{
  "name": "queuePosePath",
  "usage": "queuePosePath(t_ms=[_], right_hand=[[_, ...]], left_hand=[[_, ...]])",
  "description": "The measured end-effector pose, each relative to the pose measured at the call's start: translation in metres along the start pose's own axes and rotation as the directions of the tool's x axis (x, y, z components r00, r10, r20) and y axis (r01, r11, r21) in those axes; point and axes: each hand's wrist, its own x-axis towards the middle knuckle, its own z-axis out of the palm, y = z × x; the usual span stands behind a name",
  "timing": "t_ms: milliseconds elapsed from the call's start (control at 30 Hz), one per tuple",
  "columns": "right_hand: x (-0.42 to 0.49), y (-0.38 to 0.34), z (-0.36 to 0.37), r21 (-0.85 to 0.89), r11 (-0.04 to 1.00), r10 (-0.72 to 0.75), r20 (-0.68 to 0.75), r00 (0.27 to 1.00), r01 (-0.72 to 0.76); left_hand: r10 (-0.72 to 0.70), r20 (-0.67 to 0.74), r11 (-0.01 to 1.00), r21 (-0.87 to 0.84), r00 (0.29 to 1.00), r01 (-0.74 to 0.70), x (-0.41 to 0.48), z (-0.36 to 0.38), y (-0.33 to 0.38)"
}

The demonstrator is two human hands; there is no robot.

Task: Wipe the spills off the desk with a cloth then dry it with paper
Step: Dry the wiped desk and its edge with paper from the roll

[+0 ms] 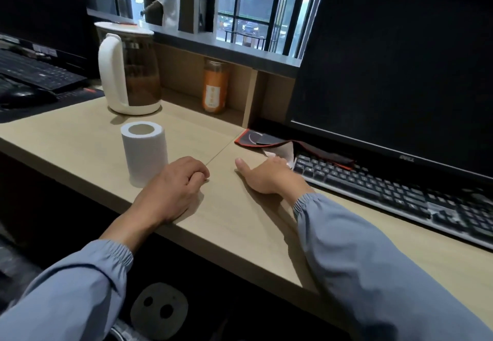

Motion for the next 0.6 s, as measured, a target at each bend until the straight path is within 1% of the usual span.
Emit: queuePosePath(t_ms=[67, 133, 200, 367, 433, 500, 600], right_hand=[[-0.018, 0.000, 0.002, -0.024, 0.999, -0.047, 0.017, 0.999, 0.048], [-0.040, 0.000, 0.001, -0.002, 0.995, -0.102, 0.050, 0.994, 0.102], [-0.068, 0.002, 0.003, 0.002, 0.983, -0.185, 0.066, 0.981, 0.185], [-0.162, 0.015, 0.034, 0.023, 0.901, -0.432, 0.114, 0.894, 0.433], [-0.196, 0.018, 0.043, -0.025, 0.869, -0.487, 0.122, 0.865, 0.494], [-0.215, 0.019, 0.048, -0.113, 0.848, -0.504, 0.136, 0.853, 0.518], [-0.204, 0.017, 0.054, -0.207, 0.834, -0.508, 0.071, 0.858, 0.511]], left_hand=[[-0.004, 0.009, 1.000, 0.002, 1.000, 0.004, 0.001, 0.001, 0.000], [0.000, 0.022, 1.000, 0.010, 1.000, 0.000, 0.000, 0.000, 0.002], [-0.001, 0.031, 1.000, 0.019, 1.000, 0.000, -0.001, -0.001, 0.003], [0.005, 0.027, 0.999, 0.035, 1.000, -0.006, -0.003, 0.000, 0.003], [0.008, 0.026, 0.999, 0.044, 1.000, -0.010, -0.003, 0.001, 0.003], [0.021, 0.026, 0.998, 0.054, 0.999, -0.023, -0.003, 0.000, 0.004], [0.013, 0.032, 0.997, 0.080, 0.999, -0.016, -0.006, -0.001, 0.006]])
